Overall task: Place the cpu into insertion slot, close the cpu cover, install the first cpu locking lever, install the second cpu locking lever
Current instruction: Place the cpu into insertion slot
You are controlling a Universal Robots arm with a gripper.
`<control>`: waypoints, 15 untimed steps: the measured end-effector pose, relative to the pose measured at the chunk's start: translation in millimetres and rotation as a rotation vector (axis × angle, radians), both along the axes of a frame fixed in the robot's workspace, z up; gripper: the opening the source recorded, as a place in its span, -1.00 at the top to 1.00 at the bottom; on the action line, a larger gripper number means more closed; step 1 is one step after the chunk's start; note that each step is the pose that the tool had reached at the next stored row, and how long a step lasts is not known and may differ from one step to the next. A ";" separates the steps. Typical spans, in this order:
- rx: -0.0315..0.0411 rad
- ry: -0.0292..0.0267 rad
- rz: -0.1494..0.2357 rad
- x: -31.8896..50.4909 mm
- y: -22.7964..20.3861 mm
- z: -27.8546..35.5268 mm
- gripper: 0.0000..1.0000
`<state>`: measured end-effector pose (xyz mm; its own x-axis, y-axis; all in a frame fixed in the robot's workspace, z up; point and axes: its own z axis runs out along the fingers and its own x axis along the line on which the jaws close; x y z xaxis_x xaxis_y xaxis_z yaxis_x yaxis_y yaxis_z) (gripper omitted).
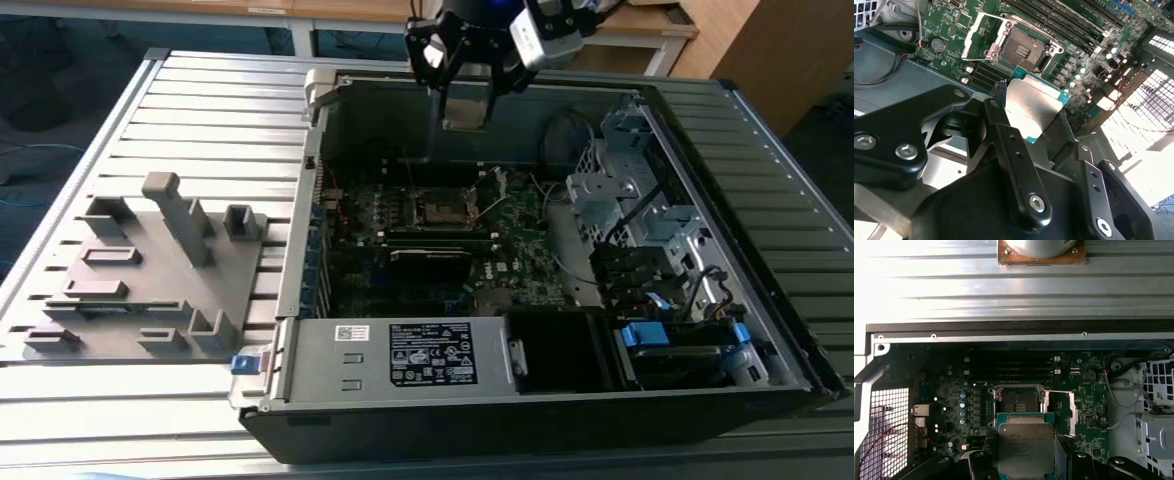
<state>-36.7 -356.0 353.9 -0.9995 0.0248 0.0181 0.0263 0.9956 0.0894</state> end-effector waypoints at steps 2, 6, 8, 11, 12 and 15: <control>-0.0001 -0.0003 0.000 0.0 0.0 -0.7 -0.08; -0.0001 -0.0009 0.000 0.0 0.0 -1.9 -0.08; 0.0000 -0.0013 0.000 0.0 0.0 -2.5 -0.08; -0.0001 -0.0019 0.000 0.0 0.0 -3.3 -0.08; -0.0001 -0.0020 0.000 0.0 0.0 -3.5 -0.08; -0.0001 -0.0021 0.000 0.0 0.0 -3.9 -0.08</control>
<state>-36.7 -356.0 350.0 -0.9996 0.0247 0.0160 0.0261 0.9957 0.0894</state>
